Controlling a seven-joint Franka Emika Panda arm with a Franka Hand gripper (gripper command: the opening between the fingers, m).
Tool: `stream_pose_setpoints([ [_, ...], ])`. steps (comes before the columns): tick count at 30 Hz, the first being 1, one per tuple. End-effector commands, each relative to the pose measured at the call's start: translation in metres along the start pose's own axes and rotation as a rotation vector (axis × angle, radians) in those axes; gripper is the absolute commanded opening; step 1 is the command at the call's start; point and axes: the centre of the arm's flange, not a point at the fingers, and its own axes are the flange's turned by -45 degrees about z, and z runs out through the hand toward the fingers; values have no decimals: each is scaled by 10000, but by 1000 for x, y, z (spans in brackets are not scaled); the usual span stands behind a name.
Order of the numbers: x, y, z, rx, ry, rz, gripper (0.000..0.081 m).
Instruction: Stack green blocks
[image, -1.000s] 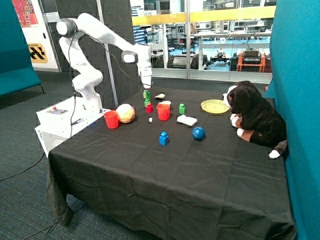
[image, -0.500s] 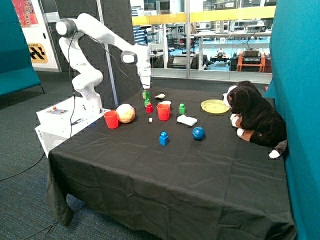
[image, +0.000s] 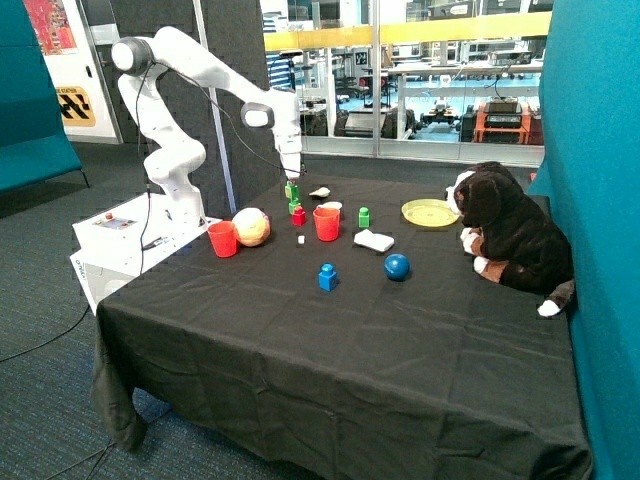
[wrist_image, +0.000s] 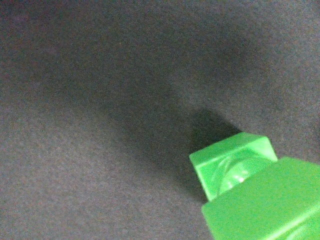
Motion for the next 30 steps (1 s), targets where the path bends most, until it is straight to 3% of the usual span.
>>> stream_pose_setpoints([
  [1,4,7,2,6,-11,40,0],
  [30,7,-8,5,6,-11,-24,0],
])
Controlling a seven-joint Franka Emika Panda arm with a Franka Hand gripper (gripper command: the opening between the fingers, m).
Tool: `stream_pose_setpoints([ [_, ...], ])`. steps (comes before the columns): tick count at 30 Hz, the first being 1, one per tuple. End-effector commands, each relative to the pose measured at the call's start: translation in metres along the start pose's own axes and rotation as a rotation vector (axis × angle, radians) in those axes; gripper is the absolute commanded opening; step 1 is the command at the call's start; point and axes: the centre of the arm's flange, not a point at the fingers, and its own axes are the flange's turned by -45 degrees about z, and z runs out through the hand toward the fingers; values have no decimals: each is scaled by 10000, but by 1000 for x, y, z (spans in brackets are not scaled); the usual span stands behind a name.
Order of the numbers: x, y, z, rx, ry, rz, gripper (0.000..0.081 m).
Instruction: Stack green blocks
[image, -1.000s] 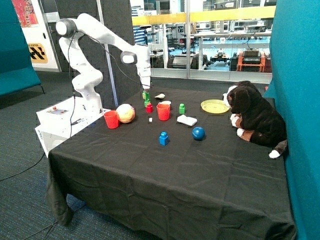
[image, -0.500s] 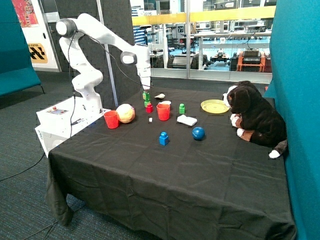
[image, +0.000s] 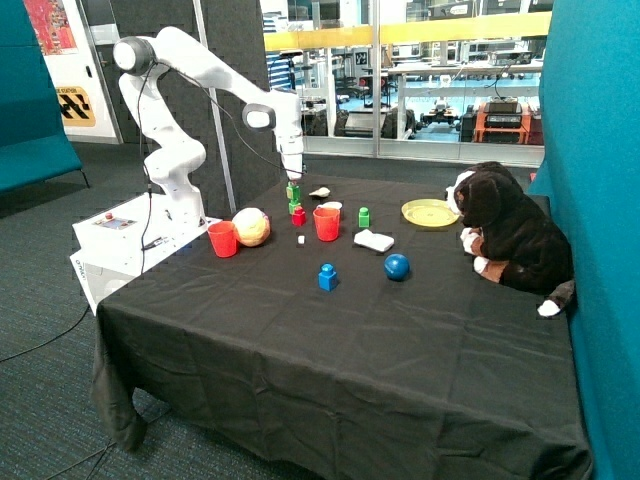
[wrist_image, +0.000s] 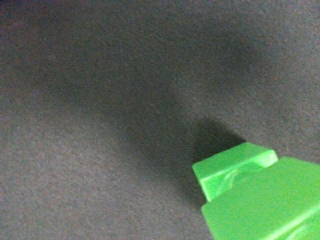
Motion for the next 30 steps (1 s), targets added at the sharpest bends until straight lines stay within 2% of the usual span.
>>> stream_pose_setpoints([
  [1,2,-4,1,18,-3,59,0],
  [17,-8,6,9,18,-3,317,0],
  [24,-5,4,10,18,-3,306,0],
  [30,5,9,12,18,-3,606,0],
])
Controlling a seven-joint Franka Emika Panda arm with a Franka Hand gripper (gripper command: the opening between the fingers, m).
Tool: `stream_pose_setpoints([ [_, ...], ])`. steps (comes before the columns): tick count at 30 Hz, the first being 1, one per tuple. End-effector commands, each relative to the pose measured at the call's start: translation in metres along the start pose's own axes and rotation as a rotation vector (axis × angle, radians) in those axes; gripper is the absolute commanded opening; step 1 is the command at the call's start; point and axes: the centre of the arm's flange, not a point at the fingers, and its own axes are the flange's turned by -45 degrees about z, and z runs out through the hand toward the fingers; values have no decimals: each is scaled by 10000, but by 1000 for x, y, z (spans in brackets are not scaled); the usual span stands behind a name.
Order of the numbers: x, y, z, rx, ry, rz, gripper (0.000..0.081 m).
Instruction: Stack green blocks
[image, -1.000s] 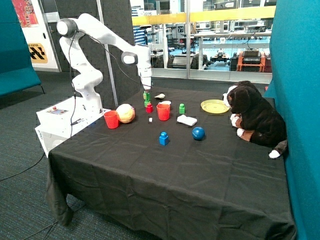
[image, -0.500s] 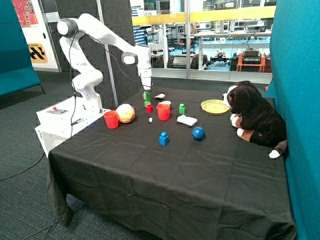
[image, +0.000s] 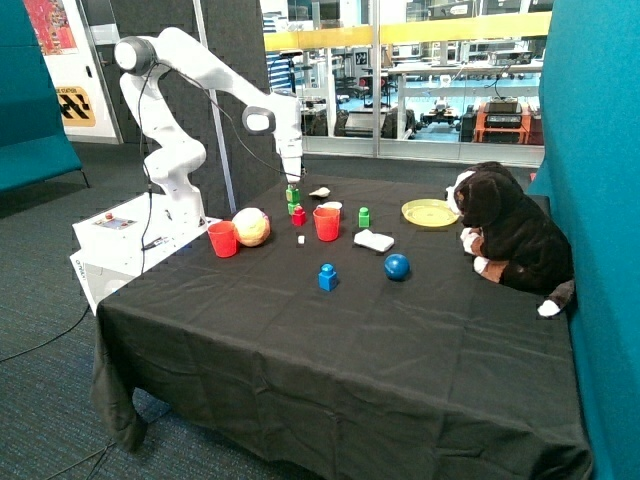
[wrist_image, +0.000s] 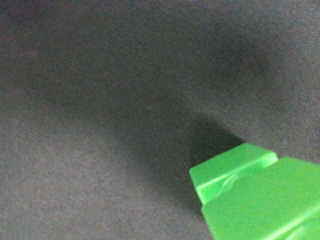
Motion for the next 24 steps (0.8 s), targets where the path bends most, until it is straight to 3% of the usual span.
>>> stream_pose_setpoints([
  [1,9,3,3,-13,8,225,0],
  [24,9,4,8,-13,8,430,0],
])
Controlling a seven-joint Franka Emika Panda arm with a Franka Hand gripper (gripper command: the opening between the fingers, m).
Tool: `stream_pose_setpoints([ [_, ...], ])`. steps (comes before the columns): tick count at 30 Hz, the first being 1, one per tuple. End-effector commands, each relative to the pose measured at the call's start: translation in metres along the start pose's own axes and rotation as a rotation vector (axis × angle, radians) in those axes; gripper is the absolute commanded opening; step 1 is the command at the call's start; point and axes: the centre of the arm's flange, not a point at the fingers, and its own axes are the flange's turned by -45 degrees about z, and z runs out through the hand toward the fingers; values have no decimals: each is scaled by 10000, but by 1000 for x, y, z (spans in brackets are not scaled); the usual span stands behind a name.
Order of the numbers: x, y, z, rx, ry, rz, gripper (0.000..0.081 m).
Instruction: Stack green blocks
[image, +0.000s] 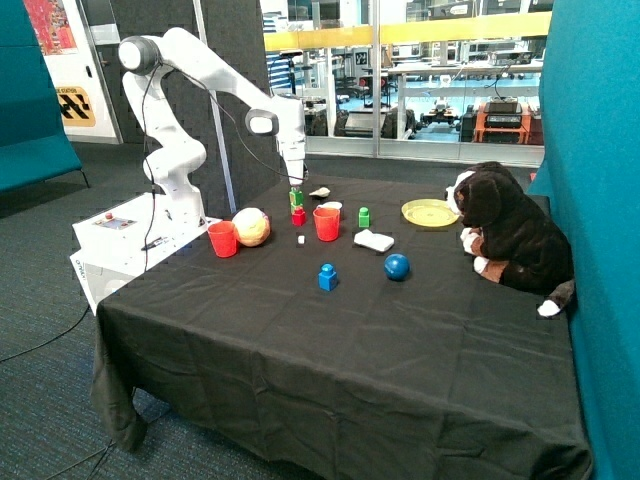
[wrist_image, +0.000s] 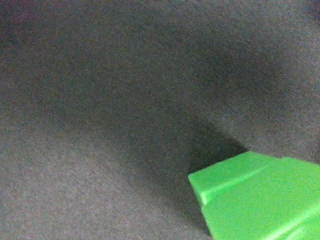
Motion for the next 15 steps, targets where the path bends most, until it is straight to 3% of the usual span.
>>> stream_pose_setpoints([
  [1,0,-2,2,-28,-47,36,0],
  [6,0,-4,1,-28,-47,-57,0],
  [8,1,-5,0,-28,-47,-57,156],
  [9,2,-5,-1,-28,-47,-58,319],
  [12,3,-4,-3,-28,-47,-44,563],
  [15,4,-3,-5,-28,-47,-41,667],
])
